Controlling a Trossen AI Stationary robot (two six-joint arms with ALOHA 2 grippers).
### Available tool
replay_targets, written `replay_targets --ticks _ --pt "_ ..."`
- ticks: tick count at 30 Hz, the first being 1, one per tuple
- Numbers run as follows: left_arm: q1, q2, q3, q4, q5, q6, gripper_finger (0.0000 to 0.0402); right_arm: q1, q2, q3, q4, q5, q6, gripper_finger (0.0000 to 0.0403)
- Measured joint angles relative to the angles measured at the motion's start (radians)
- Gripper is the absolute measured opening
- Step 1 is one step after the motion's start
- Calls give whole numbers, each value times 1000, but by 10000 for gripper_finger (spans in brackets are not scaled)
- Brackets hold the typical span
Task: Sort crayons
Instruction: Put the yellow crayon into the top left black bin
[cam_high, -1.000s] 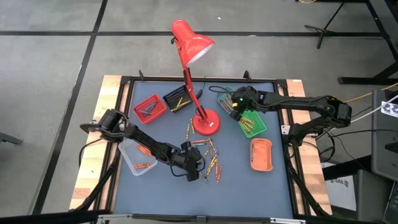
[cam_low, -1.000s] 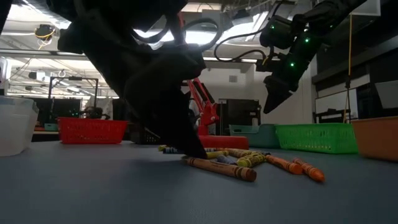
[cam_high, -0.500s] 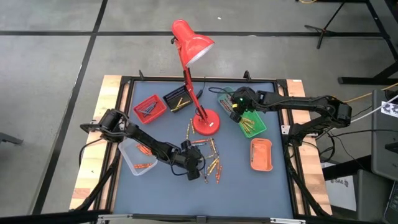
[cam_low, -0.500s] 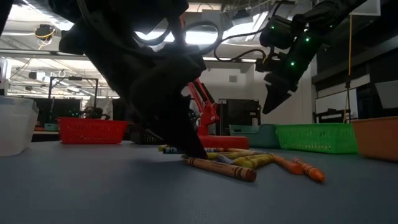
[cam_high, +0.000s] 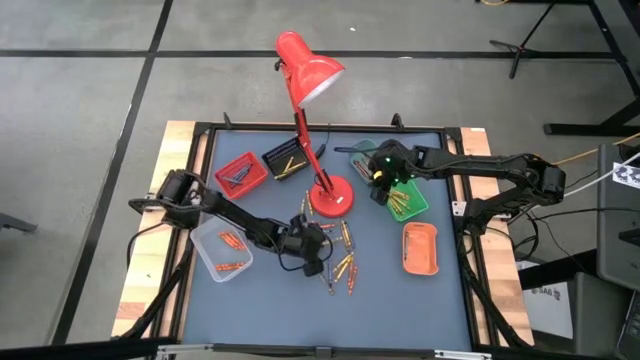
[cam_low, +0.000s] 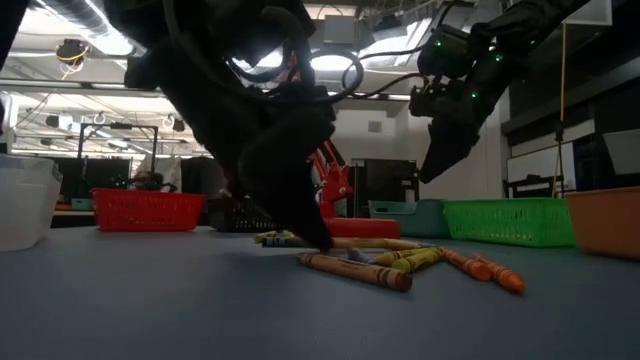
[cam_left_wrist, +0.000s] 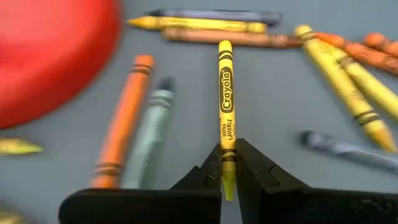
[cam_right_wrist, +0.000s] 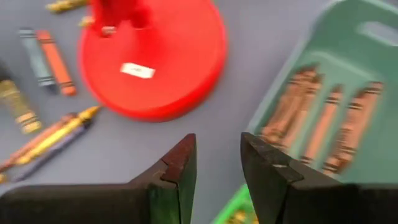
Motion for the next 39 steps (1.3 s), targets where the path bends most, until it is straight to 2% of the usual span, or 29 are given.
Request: replay_targets --ticks 6,15,21,27,36,39 --pt "43 -144 -1 -141 5 57 8 11 0 0 -4 -135 0 122" --pt "154 -470 1 -561 3 142 8 137 0 0 6 -134 0 122" --pt "270 -612 1 -694 -32 145 8 238 0 0 45 -133 0 122" --pt "403 -638 1 -726 -67 191 8 332 0 0 129 -133 0 122" --pt "583 -573 1 -720 -59 250 8 448 0 0 199 -132 1 122" --pt "630 -543 2 -716 -45 250 8 480 0 0 211 -116 46 122"
